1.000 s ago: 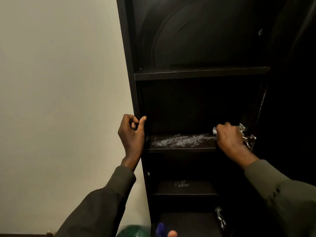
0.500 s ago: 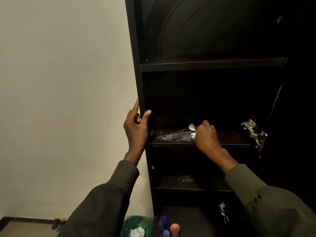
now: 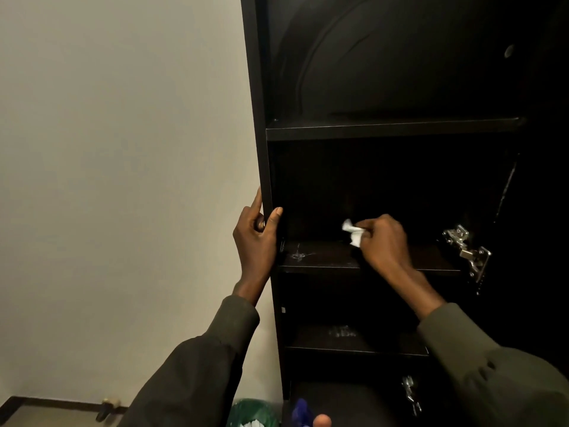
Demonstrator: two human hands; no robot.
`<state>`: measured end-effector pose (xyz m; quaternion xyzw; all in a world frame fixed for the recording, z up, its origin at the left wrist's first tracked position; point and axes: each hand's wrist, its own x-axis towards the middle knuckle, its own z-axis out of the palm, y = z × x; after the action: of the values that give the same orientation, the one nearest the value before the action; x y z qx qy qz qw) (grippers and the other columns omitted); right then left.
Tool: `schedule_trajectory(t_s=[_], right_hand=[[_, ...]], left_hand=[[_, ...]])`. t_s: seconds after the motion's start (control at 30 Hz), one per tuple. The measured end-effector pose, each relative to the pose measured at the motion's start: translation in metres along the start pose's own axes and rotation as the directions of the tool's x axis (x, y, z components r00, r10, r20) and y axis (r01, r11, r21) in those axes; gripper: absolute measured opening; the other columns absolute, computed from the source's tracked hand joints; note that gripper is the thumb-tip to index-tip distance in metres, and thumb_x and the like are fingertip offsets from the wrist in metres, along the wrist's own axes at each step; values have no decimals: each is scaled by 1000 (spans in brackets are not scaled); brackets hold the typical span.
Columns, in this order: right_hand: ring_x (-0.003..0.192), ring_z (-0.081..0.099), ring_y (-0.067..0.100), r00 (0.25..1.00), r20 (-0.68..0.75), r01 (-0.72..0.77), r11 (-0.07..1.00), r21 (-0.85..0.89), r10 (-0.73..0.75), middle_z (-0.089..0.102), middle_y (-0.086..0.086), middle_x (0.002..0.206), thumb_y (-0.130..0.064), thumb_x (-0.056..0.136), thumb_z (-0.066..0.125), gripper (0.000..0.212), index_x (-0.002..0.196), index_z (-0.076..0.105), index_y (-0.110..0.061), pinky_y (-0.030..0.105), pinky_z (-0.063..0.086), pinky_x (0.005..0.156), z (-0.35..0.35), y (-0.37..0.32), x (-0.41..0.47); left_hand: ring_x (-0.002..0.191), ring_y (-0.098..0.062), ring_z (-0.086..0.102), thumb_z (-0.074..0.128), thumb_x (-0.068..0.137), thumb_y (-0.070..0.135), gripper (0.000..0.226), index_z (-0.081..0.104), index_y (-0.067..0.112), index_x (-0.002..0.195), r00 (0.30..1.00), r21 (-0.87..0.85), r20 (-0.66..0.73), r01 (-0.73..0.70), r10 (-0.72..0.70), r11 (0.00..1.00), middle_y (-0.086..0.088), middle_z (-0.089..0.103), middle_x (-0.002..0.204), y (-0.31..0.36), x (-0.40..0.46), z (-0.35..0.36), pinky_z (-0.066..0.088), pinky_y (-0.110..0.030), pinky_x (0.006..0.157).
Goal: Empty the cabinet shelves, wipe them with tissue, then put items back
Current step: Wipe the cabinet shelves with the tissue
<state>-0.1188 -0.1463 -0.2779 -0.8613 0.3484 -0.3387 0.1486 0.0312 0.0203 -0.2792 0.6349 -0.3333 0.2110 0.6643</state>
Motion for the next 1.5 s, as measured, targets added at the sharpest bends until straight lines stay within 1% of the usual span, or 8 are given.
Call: schedule_trajectory(t_s=[0.1, 0.2, 0.37, 0.7, 0.93, 1.1, 1.23, 1.5], right_hand=[[102, 52, 35, 999, -29, -41, 954, -297, 34, 59, 19, 108, -5, 88, 61, 22, 107, 71, -5, 36, 43, 85, -17, 44, 5], [103, 51, 36, 994, 19, -94, 928, -360, 108, 57, 21, 108, -1, 86, 61, 21, 106, 68, 0, 38, 46, 83, -16, 60, 2], [109, 54, 29, 978, 138, -113, 957, -268, 154, 53, 18, 121, -7, 92, 58, 24, 116, 60, -3, 34, 49, 90, 4, 26, 5], [112, 55, 26, 931, 315, 168, 983, 73, -183, 55, 10, 120, -13, 92, 60, 24, 115, 67, -10, 33, 45, 97, 77, -88, -14], [77, 68, 11, 857, 500, -45, 950, 309, -122, 72, 1, 94, -15, 86, 67, 18, 102, 74, -21, 25, 56, 66, 60, -78, 0], [103, 65, 21, 967, 128, 204, 969, 139, -222, 70, 6, 109, -9, 86, 65, 26, 110, 73, -15, 33, 55, 88, 63, -74, 12], [106, 61, 24, 920, 219, 318, 946, 69, -325, 63, 10, 114, -8, 89, 63, 29, 117, 68, -13, 30, 51, 89, 85, -76, 3], [120, 51, 22, 889, 360, 272, 959, 81, -283, 51, 8, 130, -16, 94, 58, 29, 123, 61, -10, 29, 42, 98, 78, -86, 4]], left_hand=[[70, -4, 47, 66, 93, 23, 56, 46, 21, 145, 1000, 2, -14, 5, -5, 1000, 2, 47, 72, -2, -1, 1, 43, -7, 72], [70, -3, 47, 66, 93, 23, 52, 51, 15, 142, 1000, 10, -17, 13, -12, 1000, 0, 48, 73, -3, -1, 3, 43, -13, 71], [70, -2, 48, 66, 93, 22, 55, 46, 19, 144, 1000, -5, -23, 21, -21, 1000, 2, 48, 73, 0, -1, 3, 42, -5, 71], [67, -2, 45, 66, 93, 19, 56, 46, 19, 145, 1000, -17, 17, 16, -16, 1000, 5, 43, 71, 2, -2, -1, 40, -8, 66], [70, -5, 46, 66, 93, 21, 57, 45, 22, 146, 999, -20, 25, 25, -24, 999, -2, 48, 74, 0, -1, -2, 42, -11, 67], [67, -4, 45, 67, 93, 22, 57, 45, 24, 146, 1000, -18, 11, 29, -29, 999, 1, 44, 72, 0, -1, 0, 40, -11, 66], [67, -3, 45, 66, 93, 21, 57, 45, 23, 146, 999, -16, 19, 29, -29, 999, 5, 42, 71, 0, 0, -1, 40, -11, 66], [72, -11, 50, 66, 93, 23, 57, 44, 23, 146, 999, -35, 11, 32, -32, 999, -2, 50, 75, -2, 0, 0, 47, -14, 69]])
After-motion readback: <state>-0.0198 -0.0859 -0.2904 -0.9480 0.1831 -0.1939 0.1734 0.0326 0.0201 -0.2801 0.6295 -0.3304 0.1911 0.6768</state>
